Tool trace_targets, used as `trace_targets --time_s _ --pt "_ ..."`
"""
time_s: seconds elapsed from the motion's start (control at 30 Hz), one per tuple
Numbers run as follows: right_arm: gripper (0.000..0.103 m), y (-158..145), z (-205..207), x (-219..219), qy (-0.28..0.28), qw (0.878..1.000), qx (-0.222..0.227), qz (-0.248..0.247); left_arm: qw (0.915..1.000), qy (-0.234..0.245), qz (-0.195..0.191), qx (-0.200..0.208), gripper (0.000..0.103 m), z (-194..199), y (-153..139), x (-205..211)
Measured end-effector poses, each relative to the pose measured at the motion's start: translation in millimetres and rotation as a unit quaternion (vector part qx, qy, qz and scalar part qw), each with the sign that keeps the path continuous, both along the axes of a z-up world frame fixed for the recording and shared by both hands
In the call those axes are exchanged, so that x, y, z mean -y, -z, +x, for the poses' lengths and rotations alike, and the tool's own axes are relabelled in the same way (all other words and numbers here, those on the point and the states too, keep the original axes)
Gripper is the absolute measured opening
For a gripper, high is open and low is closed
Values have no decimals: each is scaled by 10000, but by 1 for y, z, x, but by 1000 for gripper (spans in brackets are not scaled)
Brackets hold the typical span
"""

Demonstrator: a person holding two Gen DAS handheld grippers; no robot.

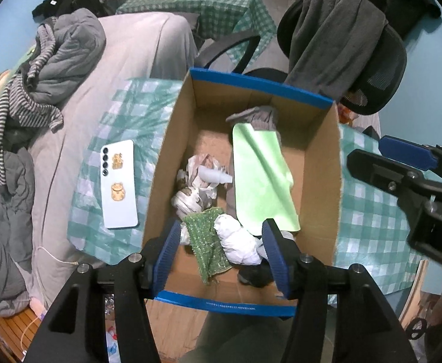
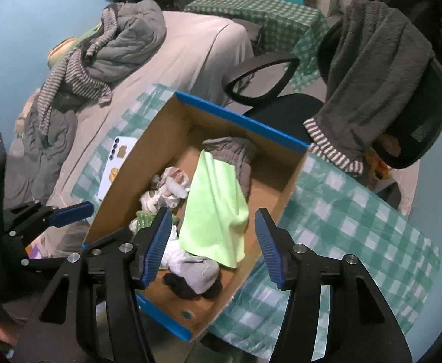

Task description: Organize soft objects

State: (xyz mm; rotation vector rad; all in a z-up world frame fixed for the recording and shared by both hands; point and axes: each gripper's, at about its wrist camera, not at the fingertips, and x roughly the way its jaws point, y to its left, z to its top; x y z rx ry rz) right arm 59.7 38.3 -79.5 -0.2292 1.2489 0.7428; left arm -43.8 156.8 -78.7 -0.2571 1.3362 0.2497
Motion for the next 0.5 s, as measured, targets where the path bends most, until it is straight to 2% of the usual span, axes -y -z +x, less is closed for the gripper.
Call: trace_targets --time_s 0.13,0.3,0.37,0.5 --pt "57 -20 3 12 166 9996 177 125 9998 -52 26 196 72 -4 -20 1" --pt "57 -42 5 28 341 9984 332 289 9991 -65 -30 410 74 -6 -42 4" --pt "57 -51 5 35 406 9978 411 335 9991 -74 23 406 82 -5 -47 6" --pt "57 -61 5 46 501 9966 575 307 9988 -38 69 485 82 -5 -57 14"
